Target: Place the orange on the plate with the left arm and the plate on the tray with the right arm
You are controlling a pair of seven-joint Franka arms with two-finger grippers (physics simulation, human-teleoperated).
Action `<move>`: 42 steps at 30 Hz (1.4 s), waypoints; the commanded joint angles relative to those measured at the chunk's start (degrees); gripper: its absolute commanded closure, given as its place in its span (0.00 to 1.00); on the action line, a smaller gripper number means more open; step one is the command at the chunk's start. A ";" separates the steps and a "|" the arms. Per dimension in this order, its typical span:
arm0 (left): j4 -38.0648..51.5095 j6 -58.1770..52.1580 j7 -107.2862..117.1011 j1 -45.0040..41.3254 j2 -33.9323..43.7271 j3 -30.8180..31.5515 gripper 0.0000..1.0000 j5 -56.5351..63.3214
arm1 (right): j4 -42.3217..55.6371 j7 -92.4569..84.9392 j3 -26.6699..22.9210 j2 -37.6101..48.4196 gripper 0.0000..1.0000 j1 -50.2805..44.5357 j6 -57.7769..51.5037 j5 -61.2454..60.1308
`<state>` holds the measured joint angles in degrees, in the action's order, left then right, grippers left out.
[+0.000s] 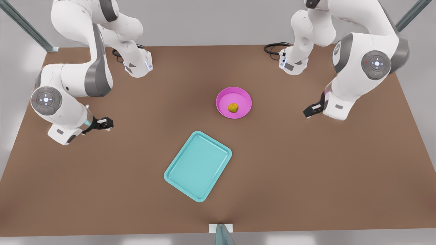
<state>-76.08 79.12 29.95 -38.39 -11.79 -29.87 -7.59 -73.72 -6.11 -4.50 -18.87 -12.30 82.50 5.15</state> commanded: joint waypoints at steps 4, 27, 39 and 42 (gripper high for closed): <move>0.49 -5.20 -14.84 33.29 0.45 34.62 0.00 7.42 | -0.11 -5.32 0.37 -7.59 0.00 -0.09 3.10 -23.15; 0.84 -8.45 -14.84 32.06 -0.43 35.41 0.00 6.89 | -50.20 31.61 0.37 3.75 0.00 -32.26 62.16 -36.96; 0.76 -8.80 -14.57 31.98 -0.87 35.67 0.00 7.15 | -46.07 -12.96 1.07 -3.01 0.00 -32.17 53.11 -40.04; 0.76 -8.98 -14.57 31.98 -0.87 35.67 0.00 7.15 | -42.74 -12.96 3.26 -5.83 0.00 -32.61 53.11 -41.18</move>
<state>-75.35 70.39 16.57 -6.42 -12.72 5.78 -0.49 -117.18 -2.28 -1.58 -24.23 -44.75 136.51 -34.65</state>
